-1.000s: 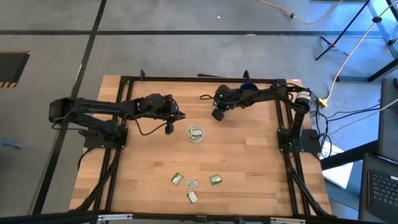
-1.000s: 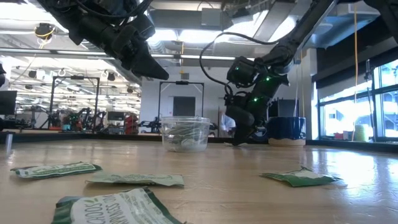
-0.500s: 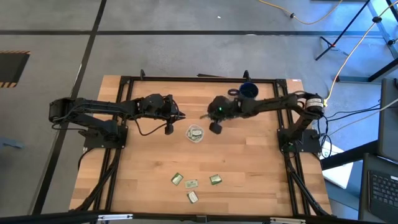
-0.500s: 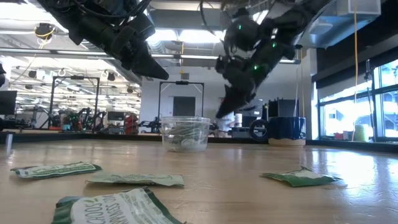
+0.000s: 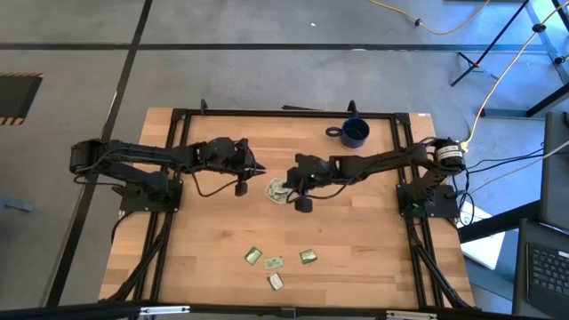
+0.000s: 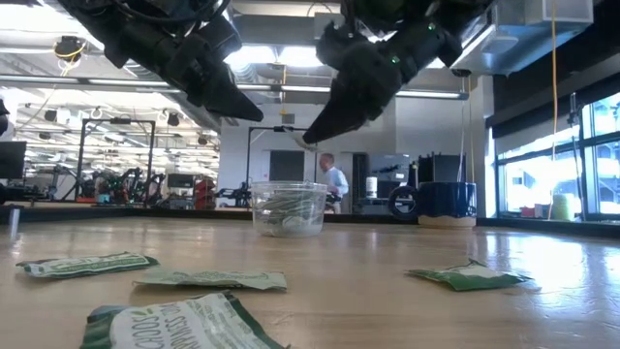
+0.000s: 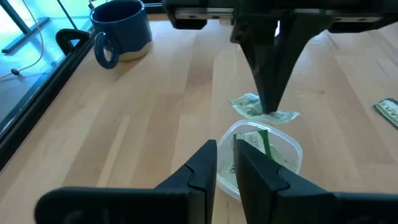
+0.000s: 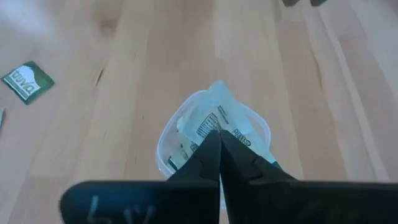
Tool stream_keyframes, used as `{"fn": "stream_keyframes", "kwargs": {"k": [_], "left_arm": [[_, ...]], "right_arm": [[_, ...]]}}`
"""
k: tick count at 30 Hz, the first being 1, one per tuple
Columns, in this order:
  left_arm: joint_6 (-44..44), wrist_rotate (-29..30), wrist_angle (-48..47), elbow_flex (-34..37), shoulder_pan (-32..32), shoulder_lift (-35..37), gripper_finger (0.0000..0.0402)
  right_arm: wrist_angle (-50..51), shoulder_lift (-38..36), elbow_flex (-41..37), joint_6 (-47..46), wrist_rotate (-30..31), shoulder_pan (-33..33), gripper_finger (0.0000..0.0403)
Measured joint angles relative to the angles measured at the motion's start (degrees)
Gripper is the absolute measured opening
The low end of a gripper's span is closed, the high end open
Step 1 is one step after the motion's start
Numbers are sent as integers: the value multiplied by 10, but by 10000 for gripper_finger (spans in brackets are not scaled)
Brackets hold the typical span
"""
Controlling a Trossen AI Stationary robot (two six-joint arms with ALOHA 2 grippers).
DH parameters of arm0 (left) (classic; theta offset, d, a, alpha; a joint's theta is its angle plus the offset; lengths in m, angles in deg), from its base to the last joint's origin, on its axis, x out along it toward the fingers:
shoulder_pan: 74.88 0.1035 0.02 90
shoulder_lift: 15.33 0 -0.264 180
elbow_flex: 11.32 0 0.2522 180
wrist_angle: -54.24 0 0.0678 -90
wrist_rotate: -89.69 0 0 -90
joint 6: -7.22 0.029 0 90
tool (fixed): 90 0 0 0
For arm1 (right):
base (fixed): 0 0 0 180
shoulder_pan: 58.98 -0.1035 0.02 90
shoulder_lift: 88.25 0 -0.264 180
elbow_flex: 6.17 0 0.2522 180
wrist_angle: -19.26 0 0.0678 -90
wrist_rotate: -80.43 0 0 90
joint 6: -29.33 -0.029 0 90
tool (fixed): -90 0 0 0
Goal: Pick and place Stevia / Truvia into bins
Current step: Put the top light green stevia packet into the container
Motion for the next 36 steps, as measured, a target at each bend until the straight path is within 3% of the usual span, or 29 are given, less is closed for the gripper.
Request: {"fn": "stream_keyframes", "kwargs": {"k": [10, 23, 36], "left_arm": [[-2, 0, -4, 0, -3, 0, 53], [-4, 0, -6, 0, -3, 0, 54], [19, -5, -6, 0, -20, 0, 78]], "right_arm": [[-33, 58, 1, -2, -14, 0, 1], [-39, 76, 1, -4, -14, 0, 3], [-41, 74, 1, -2, -14, 0, 70]]}}
